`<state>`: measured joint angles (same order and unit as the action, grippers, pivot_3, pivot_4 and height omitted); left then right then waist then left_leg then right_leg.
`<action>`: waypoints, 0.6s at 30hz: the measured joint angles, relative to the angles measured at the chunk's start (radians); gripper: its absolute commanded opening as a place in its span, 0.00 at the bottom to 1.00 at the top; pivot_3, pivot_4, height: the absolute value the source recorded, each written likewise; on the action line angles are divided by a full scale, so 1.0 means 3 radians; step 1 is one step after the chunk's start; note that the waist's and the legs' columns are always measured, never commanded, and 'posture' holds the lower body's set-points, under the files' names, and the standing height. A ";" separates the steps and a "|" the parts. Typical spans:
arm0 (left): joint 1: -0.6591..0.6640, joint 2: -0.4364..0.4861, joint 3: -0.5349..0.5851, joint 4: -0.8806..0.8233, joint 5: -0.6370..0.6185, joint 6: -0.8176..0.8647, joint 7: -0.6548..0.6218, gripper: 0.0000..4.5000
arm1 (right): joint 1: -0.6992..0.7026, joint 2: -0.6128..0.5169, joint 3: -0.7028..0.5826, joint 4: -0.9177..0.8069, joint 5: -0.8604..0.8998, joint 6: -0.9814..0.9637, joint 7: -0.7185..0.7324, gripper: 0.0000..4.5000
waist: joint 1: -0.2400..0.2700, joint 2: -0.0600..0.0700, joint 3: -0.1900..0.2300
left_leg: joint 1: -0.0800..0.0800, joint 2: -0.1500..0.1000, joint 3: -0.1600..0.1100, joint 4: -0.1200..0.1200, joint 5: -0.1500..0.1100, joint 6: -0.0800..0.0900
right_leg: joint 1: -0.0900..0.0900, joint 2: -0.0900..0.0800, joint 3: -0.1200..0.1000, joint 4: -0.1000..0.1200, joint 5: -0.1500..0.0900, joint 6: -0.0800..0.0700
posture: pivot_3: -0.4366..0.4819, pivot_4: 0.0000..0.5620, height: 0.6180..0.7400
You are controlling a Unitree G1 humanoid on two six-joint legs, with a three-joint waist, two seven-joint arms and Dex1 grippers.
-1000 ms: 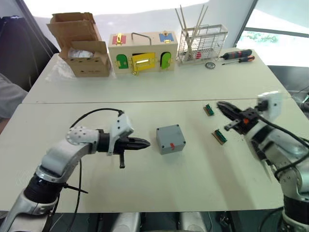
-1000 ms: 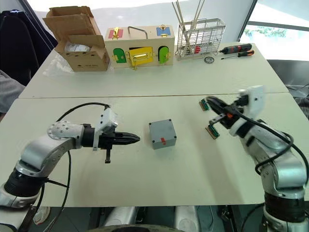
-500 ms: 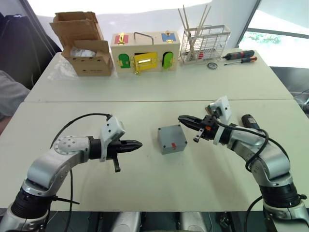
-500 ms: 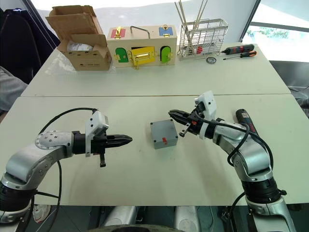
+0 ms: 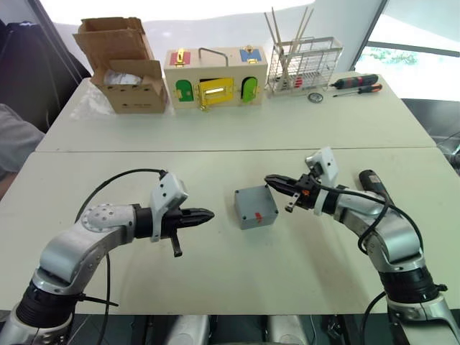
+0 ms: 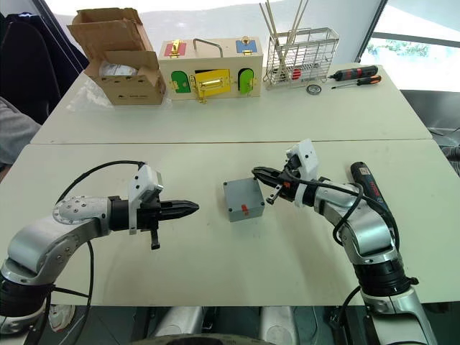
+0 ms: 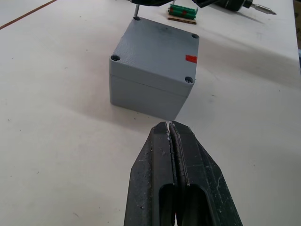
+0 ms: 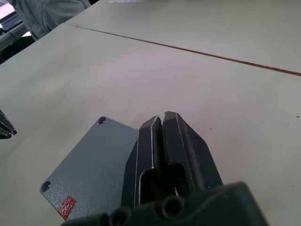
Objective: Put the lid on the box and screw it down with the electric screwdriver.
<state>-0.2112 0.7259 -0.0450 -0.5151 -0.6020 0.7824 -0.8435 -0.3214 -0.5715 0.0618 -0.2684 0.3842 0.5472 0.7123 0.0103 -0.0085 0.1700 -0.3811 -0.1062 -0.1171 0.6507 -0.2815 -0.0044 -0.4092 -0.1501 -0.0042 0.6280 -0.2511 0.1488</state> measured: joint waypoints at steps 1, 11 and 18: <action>-0.0002 0.0000 0.0000 0.0000 0.0000 0.0000 0.0001 0.00 | 0.0002 0.0003 0.0007 0.0000 -0.0012 -0.0005 0.0002 0.01 | 0.0000 0.0000 0.0000 | 0.0000 0.0000 0.0000 0.0000 0.0000 0.0000 | 0.0000 0.0000 0.0000 0.0000 0.0000 0.0000 | 0.48 0.27 1.00; -0.0049 0.0000 -0.0011 0.0004 0.0004 -0.0001 0.0006 0.00 | 0.0086 0.0006 0.0006 -0.0005 -0.0048 -0.0005 -0.0005 0.01 | 0.0000 0.0000 0.0000 | 0.0000 0.0000 0.0000 -0.0001 0.0000 0.0000 | 0.0000 0.0000 0.0000 0.0000 0.0000 0.0000 | 0.48 0.27 1.00; -0.0088 -0.0007 -0.0049 0.0016 0.0007 -0.0004 0.0010 0.00 | 0.0085 0.0012 0.0038 -0.0003 -0.0136 -0.0018 -0.0014 0.30 | 0.0003 0.0000 0.0000 | 0.0000 0.0000 0.0000 -0.0001 0.0000 0.0000 | 0.0000 0.0000 0.0000 0.0000 0.0000 0.0000 | 0.48 0.27 1.00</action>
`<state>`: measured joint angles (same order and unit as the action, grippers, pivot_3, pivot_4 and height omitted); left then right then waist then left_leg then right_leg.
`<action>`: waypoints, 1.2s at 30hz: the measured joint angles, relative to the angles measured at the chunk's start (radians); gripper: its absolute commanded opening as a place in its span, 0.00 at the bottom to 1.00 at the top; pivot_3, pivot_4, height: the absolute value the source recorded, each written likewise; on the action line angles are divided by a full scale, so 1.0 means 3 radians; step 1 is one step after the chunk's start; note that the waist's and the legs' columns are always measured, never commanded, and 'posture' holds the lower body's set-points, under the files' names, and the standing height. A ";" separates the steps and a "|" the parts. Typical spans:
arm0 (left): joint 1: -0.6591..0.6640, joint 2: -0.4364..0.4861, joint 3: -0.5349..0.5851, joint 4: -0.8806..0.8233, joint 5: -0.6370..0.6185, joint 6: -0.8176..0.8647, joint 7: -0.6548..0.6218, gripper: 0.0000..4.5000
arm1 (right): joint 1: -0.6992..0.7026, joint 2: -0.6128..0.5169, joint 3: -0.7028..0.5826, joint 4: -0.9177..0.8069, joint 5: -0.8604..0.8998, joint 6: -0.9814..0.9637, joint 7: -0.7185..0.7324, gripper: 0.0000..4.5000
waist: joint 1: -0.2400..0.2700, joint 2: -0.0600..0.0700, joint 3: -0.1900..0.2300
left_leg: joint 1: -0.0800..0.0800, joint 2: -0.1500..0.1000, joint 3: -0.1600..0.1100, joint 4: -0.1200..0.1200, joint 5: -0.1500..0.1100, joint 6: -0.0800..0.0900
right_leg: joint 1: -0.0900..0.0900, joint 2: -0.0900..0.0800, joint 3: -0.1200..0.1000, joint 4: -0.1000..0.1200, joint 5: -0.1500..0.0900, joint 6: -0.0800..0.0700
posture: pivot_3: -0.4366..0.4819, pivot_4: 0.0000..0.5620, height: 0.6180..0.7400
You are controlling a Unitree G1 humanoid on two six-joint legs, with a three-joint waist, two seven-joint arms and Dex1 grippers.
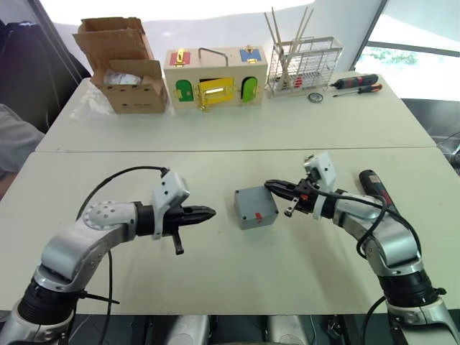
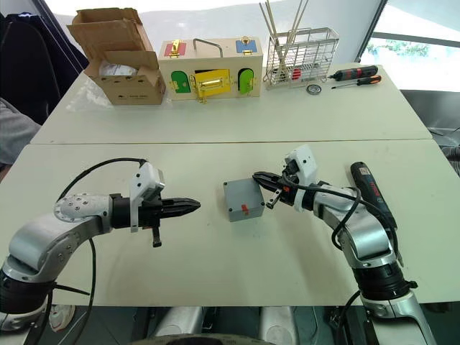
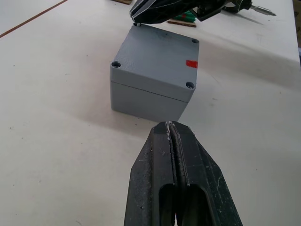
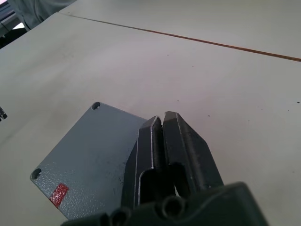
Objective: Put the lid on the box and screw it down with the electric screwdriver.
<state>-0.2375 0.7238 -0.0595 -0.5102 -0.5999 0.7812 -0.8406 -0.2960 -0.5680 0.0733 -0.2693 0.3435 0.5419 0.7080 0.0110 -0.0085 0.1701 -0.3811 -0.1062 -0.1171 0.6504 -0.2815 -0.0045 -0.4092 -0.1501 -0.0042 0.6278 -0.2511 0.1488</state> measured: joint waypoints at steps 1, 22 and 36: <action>-0.0012 0.0000 -0.0002 0.0008 0.0001 -0.0003 -0.0001 0.00 | 0.0000 0.0001 0.0001 0.0000 -0.0008 0.0000 -0.0002 0.41 | 0.0000 0.0000 0.0000 | 0.0000 0.0000 0.0000 0.0000 0.0000 0.0000 | 0.0000 0.0000 0.0000 0.0000 0.0000 0.0000 | 0.48 0.27 1.00; -0.0441 -0.0553 -0.0672 0.0991 0.0648 -0.0605 -0.0148 0.00 | 0.0842 -0.0381 -0.0598 -0.0936 0.1199 0.1145 0.0127 0.90 | 0.0009 -0.0004 0.0004 | -0.0005 0.0001 0.0000 0.0000 0.0000 0.0001 | 0.0000 0.0000 -0.0001 -0.0005 0.0000 0.0000 | 0.48 0.27 1.00; -0.0548 -0.0736 -0.0774 0.1275 0.0944 -0.0828 -0.0173 0.00 | 0.1029 -0.0540 -0.0633 -0.1065 0.1295 0.1174 0.0015 0.90 | 0.0010 -0.0008 0.0007 | -0.0009 0.0000 0.0000 0.0004 0.0000 0.0001 | -0.0002 0.0000 -0.0001 -0.0005 0.0000 0.0001 | 0.48 0.27 1.00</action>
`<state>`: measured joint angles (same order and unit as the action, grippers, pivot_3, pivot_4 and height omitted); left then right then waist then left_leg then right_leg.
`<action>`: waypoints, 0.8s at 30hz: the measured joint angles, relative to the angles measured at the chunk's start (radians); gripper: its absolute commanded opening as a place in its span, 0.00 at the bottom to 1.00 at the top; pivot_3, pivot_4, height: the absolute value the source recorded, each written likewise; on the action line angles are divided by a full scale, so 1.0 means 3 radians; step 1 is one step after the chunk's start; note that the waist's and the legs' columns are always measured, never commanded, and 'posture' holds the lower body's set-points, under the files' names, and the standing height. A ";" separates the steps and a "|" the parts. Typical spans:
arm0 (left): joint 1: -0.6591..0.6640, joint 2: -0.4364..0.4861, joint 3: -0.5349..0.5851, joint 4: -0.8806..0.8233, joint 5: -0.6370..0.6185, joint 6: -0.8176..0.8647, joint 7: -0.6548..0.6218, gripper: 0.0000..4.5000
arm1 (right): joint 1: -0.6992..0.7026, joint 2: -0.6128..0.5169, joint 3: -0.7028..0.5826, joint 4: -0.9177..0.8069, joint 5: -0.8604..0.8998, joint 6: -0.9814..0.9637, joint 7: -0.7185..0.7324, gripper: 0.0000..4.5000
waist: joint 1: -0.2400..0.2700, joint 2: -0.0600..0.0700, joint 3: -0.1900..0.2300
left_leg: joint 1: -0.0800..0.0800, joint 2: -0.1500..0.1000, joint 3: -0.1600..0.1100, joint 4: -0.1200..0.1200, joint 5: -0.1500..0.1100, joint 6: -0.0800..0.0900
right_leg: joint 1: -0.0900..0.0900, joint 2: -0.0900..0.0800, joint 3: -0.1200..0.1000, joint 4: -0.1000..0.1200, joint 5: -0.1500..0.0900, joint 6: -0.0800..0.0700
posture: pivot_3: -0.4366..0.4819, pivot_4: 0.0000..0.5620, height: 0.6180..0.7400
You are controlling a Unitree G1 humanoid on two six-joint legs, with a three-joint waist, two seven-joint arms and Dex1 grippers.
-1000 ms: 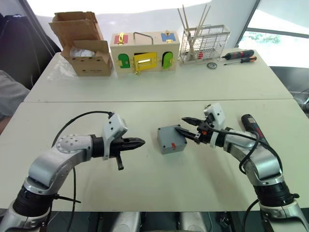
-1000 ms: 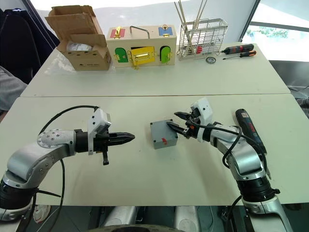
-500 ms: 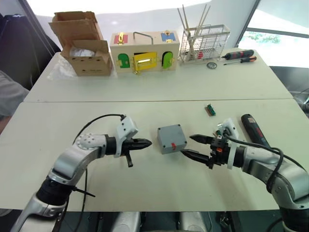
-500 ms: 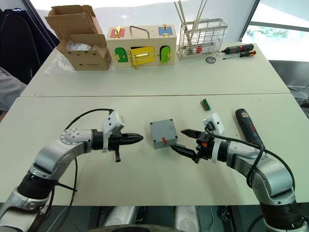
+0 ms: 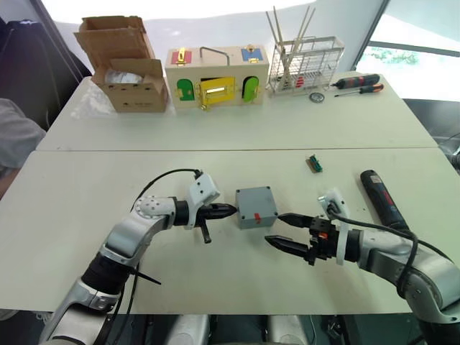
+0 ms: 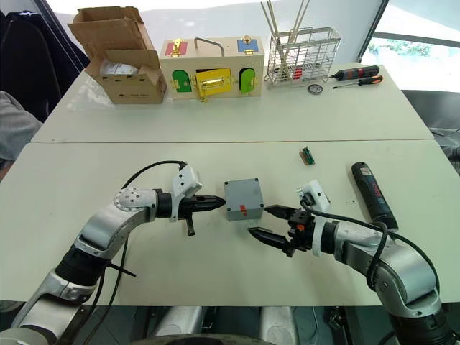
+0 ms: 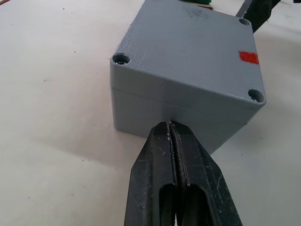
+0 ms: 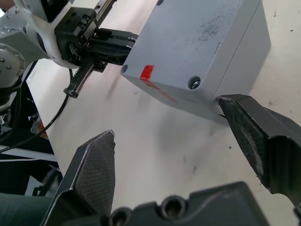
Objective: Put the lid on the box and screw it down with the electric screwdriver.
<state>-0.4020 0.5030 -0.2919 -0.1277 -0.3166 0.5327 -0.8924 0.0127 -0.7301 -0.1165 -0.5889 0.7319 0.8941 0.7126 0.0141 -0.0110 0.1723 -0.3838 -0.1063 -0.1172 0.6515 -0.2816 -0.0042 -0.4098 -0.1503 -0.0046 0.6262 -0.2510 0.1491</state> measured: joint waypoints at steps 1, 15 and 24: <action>0.0005 0.0030 0.0023 -0.0012 -0.0001 0.0001 -0.0005 0.00 | 0.0025 -0.0075 -0.0109 -0.0003 0.0023 0.0025 0.0010 0.90 | 0.0000 0.0000 0.0000 | -0.0002 -0.0001 0.0000 0.0000 0.0000 0.0000 | -0.0002 0.0000 0.0000 0.0000 0.0000 0.0000 | 0.48 0.27 1.00; -0.0025 0.0571 0.0513 -0.1362 -0.0872 0.0665 -0.0373 0.00 | -0.1042 -0.2379 -0.0390 0.1738 -0.0140 0.0498 0.0894 0.95 | -0.0024 0.0033 0.0026 | -0.0022 -0.0001 0.0011 0.0025 -0.0007 0.0012 | -0.0007 -0.0004 0.0000 -0.0007 0.0000 -0.0001 | 0.48 0.27 1.00; 0.0150 0.0583 0.0339 -0.1817 -0.0918 0.0754 -0.0161 0.00 | -0.2207 -0.2516 0.1541 0.2734 -0.1354 0.0541 0.2285 0.95 | -0.0087 0.0053 0.0041 | -0.0028 0.0004 0.0018 0.0023 -0.0008 0.0013 | -0.0011 -0.0001 0.0000 -0.0017 0.0001 0.0002 | 0.48 0.27 1.00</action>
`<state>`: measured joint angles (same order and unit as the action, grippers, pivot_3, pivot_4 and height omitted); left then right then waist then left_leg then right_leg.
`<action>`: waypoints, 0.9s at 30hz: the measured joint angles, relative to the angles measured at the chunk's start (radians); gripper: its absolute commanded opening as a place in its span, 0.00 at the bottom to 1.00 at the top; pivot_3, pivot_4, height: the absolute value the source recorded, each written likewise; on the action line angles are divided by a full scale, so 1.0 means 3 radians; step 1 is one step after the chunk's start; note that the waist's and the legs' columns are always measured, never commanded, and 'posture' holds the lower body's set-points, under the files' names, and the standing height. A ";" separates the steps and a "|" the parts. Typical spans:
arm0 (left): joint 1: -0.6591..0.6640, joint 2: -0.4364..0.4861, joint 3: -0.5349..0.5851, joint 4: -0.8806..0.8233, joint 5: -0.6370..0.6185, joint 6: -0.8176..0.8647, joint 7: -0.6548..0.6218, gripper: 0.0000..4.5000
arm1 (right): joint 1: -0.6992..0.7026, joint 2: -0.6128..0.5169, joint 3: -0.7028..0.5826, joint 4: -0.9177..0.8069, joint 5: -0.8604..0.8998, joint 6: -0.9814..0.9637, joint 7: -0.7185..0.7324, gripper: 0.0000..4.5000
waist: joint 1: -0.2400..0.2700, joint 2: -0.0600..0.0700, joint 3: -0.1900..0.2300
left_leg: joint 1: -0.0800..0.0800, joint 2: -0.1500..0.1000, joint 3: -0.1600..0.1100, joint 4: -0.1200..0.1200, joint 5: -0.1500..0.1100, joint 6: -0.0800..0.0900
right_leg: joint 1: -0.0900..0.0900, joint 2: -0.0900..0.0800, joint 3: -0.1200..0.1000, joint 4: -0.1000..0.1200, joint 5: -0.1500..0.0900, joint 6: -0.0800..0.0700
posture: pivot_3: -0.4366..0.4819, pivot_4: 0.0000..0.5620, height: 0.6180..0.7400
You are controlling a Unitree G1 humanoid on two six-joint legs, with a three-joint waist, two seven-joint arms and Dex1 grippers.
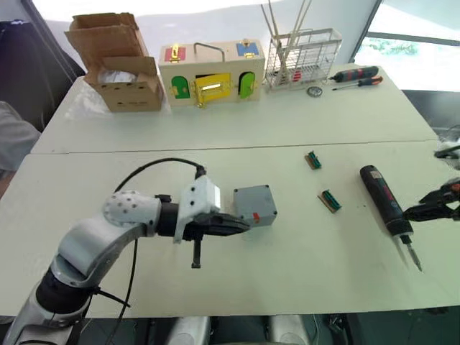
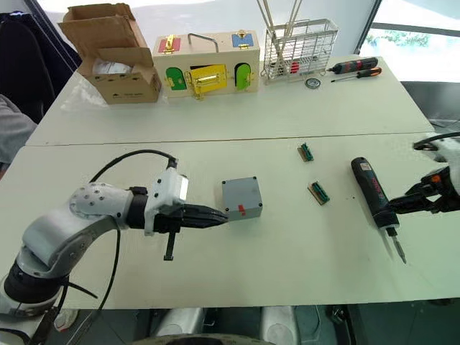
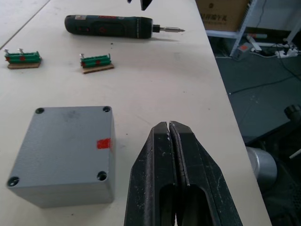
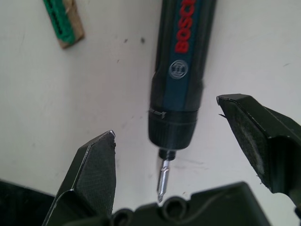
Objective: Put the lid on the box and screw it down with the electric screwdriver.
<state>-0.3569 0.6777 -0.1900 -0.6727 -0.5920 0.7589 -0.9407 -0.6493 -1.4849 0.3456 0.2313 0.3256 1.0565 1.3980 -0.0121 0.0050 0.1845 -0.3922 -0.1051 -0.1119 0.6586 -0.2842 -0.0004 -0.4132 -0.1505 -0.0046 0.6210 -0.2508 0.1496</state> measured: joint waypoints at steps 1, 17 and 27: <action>0.0030 0.0000 -0.0013 -0.0026 0.0000 0.0001 0.0032 0.00 | -0.0130 0.0041 0.0115 0.0097 -0.0122 -0.0011 0.0119 0.95 | -0.0003 0.0000 0.0000 | 0.0000 0.0000 0.0000 0.0000 0.0000 0.0000 | 0.0000 0.0000 0.0000 -0.0001 0.0000 0.0000 | 0.48 0.27 1.00; 0.0128 -0.0032 -0.0219 -0.0132 0.0082 0.0072 0.0459 0.00 | -0.0801 0.1075 0.0682 0.1566 -0.1215 -0.0456 0.0494 0.75 | 0.0007 -0.0013 -0.0005 | 0.0002 -0.0004 -0.0007 0.0015 0.0011 -0.0020 | 0.0010 0.0001 0.0000 0.0004 0.0003 0.0003 | 0.48 0.27 1.00; 0.0170 0.0114 -0.0175 -0.0117 0.0078 0.0072 0.0465 0.00 | -0.0897 0.1325 0.0630 0.1825 -0.1591 -0.0478 0.0403 0.42 | 0.0004 -0.0048 -0.0025 | 0.0005 -0.0005 -0.0010 0.0018 0.0011 -0.0020 | 0.0016 0.0002 0.0000 0.0000 0.0006 0.0003 | 0.48 0.27 1.00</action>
<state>-0.3061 0.7120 -0.2424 -0.7079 -0.5688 0.7804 -0.8013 -0.9185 -1.0873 0.5346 0.7789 -0.1518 0.9132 1.5190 -0.0109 -0.0096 0.1770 -0.3907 -0.1066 -0.1149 0.6640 -0.2809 -0.0064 -0.4083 -0.1500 -0.0046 0.6210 -0.2490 0.1504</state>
